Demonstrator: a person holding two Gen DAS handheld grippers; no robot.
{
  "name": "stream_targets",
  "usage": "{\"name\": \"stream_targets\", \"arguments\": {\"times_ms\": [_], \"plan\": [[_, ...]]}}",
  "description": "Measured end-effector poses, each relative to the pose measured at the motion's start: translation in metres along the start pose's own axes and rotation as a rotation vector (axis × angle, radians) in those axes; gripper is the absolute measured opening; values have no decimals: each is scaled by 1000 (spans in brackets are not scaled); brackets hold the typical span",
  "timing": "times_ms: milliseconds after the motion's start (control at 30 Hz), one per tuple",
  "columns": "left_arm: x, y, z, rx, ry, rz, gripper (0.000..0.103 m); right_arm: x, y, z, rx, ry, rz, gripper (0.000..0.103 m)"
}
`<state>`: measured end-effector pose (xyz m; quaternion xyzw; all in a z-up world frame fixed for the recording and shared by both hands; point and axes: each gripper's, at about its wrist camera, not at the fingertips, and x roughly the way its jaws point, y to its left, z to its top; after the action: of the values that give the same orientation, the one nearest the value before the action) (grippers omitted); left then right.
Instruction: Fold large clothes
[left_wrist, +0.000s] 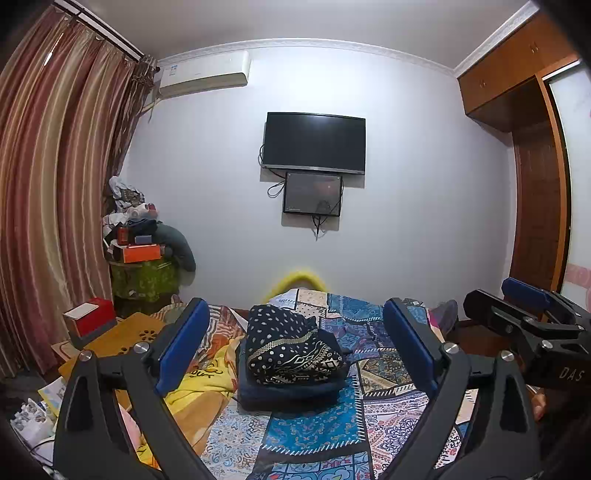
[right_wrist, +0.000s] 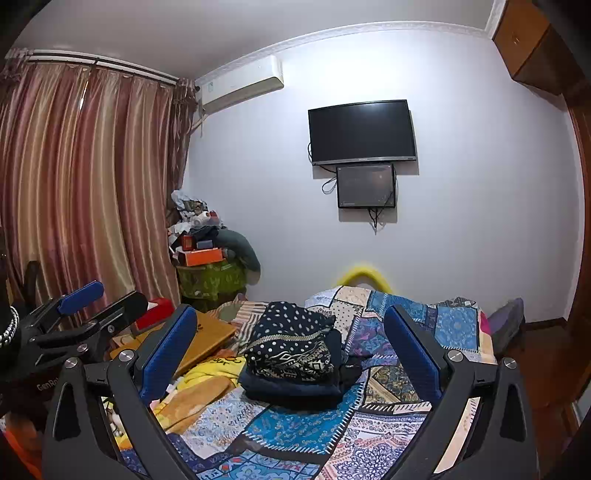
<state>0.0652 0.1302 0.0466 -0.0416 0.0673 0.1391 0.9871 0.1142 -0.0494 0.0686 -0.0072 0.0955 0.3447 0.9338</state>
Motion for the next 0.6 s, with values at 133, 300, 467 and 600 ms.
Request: {"name": "stream_targets", "arguments": {"times_ms": [133,300,467,600], "plan": [[0,0,0,1,-1,1,97,-2,-1,0,1,1,-2,101],[1,0,0,1,-3,3,98,-3,-3,0,6,4,-1,101],[3,0,1,0,-1,3,98,-4,-4,0,7,2,-3,101],[3,-1,0,-1,-2,0,99,-5,-5,0,9,0,-3,101]]}}
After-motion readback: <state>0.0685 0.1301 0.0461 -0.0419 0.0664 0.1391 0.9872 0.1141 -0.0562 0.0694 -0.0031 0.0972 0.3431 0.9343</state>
